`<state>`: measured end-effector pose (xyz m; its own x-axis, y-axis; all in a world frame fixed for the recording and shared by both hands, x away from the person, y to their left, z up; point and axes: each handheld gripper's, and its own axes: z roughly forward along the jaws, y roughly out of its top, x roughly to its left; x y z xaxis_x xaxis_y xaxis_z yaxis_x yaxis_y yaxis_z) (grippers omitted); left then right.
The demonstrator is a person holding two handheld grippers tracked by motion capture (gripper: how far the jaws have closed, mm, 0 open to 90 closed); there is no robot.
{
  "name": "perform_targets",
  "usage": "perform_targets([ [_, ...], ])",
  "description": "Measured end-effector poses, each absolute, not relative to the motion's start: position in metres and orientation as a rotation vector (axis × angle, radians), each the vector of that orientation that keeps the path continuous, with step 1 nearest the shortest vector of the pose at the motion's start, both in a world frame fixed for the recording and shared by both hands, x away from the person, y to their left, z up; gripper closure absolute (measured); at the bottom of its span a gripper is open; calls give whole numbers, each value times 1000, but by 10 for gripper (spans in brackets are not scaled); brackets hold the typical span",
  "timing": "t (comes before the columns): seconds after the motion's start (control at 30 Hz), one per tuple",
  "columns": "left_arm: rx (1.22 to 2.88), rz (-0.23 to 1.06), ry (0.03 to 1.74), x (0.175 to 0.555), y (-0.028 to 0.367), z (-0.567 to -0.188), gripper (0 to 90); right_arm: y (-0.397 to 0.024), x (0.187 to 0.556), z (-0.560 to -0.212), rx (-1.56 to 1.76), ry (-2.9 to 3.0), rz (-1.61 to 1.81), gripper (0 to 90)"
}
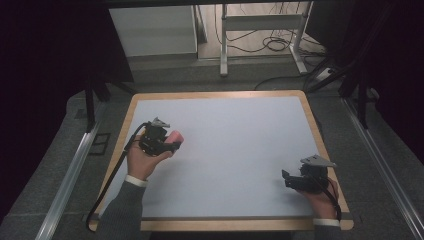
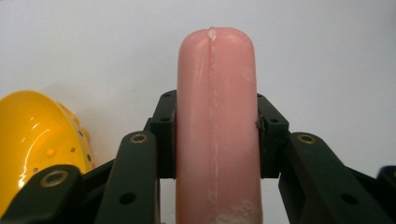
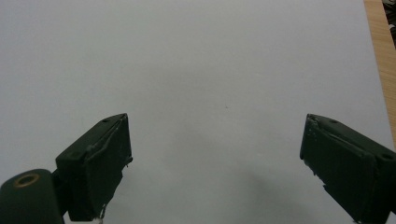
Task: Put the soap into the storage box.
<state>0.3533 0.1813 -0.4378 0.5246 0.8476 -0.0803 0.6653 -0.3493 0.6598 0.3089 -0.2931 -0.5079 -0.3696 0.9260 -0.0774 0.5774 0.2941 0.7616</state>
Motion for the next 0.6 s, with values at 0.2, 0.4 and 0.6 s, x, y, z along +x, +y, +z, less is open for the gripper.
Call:
perform_targets([
  [0.2,2115,368,1238,356,186,-438,602,-293,309,-508,1337,2051,887,87],
  [0.4,2112,372,1247,359,187,-438,602,-293,309,-508,1337,2052,884,87],
  [0.6,2108,375,1254,360,190,-438,602,-293,309,-508,1337,2052,884,87],
])
